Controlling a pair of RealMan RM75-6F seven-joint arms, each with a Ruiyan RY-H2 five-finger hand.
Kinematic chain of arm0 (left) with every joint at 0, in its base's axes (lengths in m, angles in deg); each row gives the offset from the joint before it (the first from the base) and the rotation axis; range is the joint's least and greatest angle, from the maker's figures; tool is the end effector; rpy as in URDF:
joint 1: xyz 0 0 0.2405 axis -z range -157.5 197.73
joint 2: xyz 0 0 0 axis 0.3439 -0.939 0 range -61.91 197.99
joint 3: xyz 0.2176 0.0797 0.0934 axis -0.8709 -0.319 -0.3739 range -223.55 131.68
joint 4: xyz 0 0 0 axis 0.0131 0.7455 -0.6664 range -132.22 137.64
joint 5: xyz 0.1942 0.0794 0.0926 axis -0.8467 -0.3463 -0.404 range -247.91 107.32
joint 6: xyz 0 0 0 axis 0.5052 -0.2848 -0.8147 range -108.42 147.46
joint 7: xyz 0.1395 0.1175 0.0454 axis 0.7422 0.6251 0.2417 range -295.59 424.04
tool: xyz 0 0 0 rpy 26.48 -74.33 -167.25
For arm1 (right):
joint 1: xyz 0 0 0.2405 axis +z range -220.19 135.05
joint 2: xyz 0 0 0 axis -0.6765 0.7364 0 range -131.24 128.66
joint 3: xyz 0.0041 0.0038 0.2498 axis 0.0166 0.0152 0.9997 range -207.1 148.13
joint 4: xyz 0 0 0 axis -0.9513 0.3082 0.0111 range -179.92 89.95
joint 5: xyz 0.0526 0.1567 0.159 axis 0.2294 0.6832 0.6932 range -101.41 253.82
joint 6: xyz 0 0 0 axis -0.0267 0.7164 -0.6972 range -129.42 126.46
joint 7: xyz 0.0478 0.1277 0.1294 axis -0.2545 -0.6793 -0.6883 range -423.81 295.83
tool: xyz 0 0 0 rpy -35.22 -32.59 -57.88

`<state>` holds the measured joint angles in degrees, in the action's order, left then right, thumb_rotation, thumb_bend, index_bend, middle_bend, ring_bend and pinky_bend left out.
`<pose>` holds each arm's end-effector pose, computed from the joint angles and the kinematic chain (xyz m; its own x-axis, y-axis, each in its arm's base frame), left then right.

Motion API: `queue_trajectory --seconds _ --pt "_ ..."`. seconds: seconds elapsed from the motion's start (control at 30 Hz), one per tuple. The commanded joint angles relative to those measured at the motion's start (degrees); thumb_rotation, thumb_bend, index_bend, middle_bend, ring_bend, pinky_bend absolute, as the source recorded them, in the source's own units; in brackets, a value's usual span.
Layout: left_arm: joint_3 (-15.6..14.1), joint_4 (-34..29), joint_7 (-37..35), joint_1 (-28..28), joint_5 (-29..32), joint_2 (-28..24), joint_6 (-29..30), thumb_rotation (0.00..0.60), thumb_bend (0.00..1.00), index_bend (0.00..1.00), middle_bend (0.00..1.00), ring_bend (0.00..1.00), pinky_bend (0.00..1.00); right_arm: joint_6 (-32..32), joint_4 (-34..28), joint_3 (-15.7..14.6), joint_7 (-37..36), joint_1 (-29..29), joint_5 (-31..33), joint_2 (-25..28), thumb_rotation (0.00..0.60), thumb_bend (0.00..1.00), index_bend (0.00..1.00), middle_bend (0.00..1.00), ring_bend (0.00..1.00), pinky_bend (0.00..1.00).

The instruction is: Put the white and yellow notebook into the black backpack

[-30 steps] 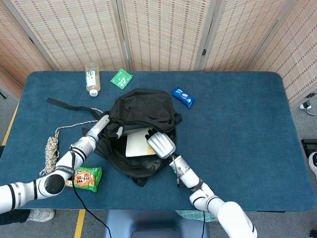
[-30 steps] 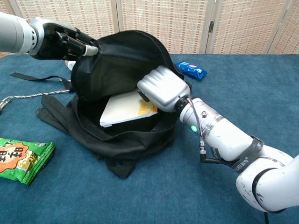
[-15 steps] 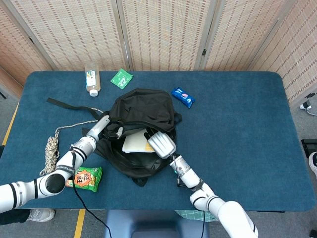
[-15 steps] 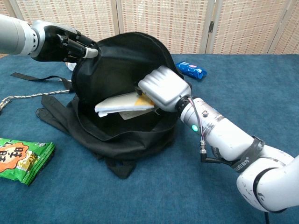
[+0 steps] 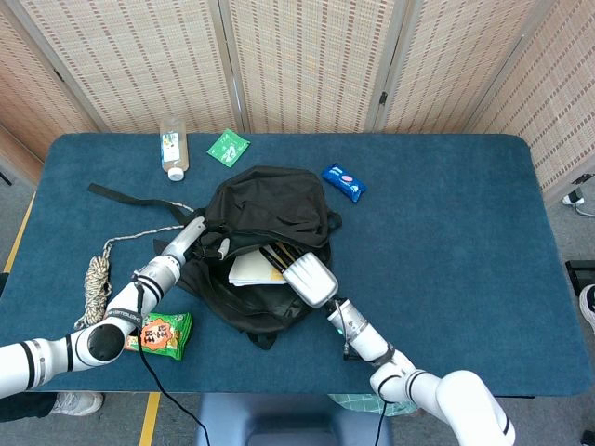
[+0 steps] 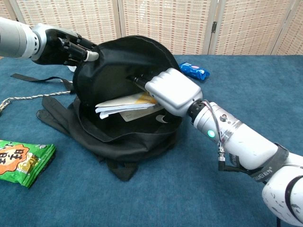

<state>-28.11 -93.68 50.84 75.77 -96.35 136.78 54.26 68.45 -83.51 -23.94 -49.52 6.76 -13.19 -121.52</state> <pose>-0.0965 0.4334 0.0159 -0.3659 0.5278 0.7665 0.9296 0.1687 0.3277 -0.0705 -0.3786 -0.1431 0.5798 0.2187 0.7849 -0.5434 -0.6139 0.5725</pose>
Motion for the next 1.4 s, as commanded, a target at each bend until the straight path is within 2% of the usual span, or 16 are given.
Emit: queue_trajectory --seconds 0.03,0.27,0.47,0.57,0.63,0.8,0.93,1.2,1.4 --pt "-0.15 -0.11 0.15 0.1 0.12 -0.05 0.18 0.6 0.65 0.47 0.29 0.23 0.04 0.58 -8.79 -1.89 0.82 -2.71 -0.85 5.76 0.6 0.2 0.0 0.1 0.19 0.17" --pt "-1.75 -0.36 2.51 0.94 0.34 0.41 1.87 0.6 0.64 0.4 0.28 0.22 0.04 0.7 -21.71 -4.63 1.59 -5.87 -2.04 15.25 0.6 0.2 0.0 0.11 0.21 0.17" --pt "-2.87 -1.41 4.68 1.38 -0.12 0.51 3.08 0.6 0.51 0.31 0.26 0.2 0.03 3.53 -30.77 -8.41 0.86 -9.4 -5.05 24.25 0.6 0.2 0.01 0.13 0.22 0.18" --pt "-3.3 -1.89 5.52 1.22 -1.41 0.52 3.5 0.6 0.43 0.23 0.22 0.17 0.02 6.47 -33.59 -9.96 0.24 -11.69 -6.69 28.11 0.6 0.2 0.03 0.15 0.22 0.18" --pt "-3.22 -2.23 5.54 0.98 -2.0 0.53 3.87 0.6 0.38 0.17 0.19 0.14 0.01 7.85 -34.58 -10.56 0.19 -12.78 -7.39 30.0 0.6 0.2 0.03 0.15 0.23 0.18" --pt "-2.61 -3.9 5.07 -0.15 -4.21 -0.4 4.51 0.6 0.35 0.12 0.15 0.11 0.0 11.92 -36.46 -12.27 -0.72 -16.57 -8.84 36.06 0.6 0.2 0.04 0.16 0.24 0.18" --pt "-2.54 -4.93 5.12 -1.18 -6.01 -1.0 5.8 0.6 0.34 0.12 0.15 0.11 0.0 13.84 -37.6 -12.4 -2.04 -18.7 -9.04 39.12 0.6 0.2 0.04 0.17 0.24 0.18" --pt "-3.74 -7.68 6.1 -4.65 -10.72 -2.53 10.19 0.6 0.32 0.14 0.15 0.12 0.0 17.33 -38.34 -10.75 -6.48 -22.1 -8.27 43.05 0.6 0.19 0.07 0.18 0.26 0.21" --pt "-3.69 -11.12 2.91 -9.65 -17.66 -5.43 12.46 0.6 0.32 0.17 0.15 0.14 0.0 17.96 -37.67 -10.12 -8.35 -24.09 -7.89 44.87 0.6 0.19 0.08 0.18 0.26 0.21"
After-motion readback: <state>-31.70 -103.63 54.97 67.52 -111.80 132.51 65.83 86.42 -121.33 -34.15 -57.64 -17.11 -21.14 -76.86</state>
